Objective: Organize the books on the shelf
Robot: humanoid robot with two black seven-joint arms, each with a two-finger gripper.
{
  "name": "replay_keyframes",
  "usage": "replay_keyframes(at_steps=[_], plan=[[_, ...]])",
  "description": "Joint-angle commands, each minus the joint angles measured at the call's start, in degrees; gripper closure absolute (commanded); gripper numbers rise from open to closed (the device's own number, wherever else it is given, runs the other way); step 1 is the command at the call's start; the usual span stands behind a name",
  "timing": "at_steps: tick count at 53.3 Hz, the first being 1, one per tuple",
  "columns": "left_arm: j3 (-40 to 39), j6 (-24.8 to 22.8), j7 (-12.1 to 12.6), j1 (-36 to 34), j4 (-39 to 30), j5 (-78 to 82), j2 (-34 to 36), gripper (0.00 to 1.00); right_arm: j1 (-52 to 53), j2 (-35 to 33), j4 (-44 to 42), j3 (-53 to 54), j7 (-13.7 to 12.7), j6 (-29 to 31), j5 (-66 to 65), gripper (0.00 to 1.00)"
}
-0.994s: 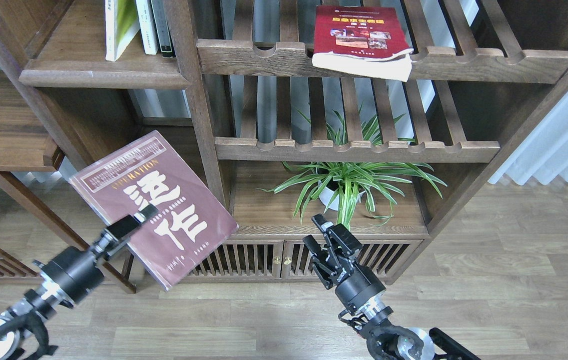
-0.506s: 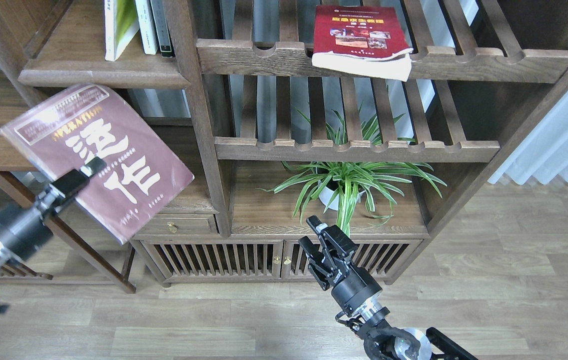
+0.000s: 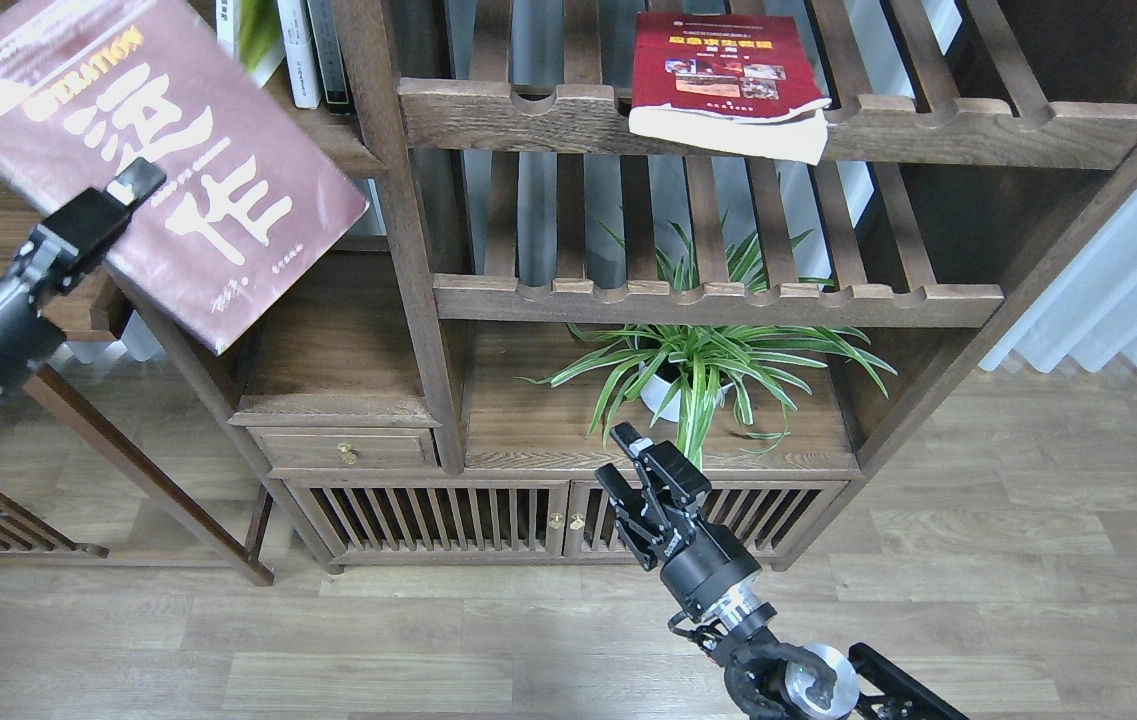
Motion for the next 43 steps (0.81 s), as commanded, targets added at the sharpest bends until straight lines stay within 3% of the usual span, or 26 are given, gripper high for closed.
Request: replay_keyframes(at_steps=[1, 16, 24, 43], plan=[[-0.46, 0.01, 0.04, -1.38, 0.00, -0.41, 0.22, 1.00, 0.55, 0.03, -0.12, 0.12, 0.00, 0.00, 0.04, 0.26], [-3.89, 0.01, 0.04, -2.08, 0.35, -0.49, 2.07, 1.00, 0.55, -0.06, -0.21, 0.12, 0.00, 0.00, 0.04, 0.26], [-6.79, 0.01, 0.30, -1.73, 1.14, -0.49, 6.90, 0.99, 0.55, 0.03, -0.39, -0.15, 0.00, 0.00, 0.04, 0.26], [-12.32, 0.01, 0.92, -1.73, 1.84, 1.35, 7.87, 0.99, 0.55, 0.12, -0.39, -0.23, 0.00, 0.00, 0.04, 0.26]])
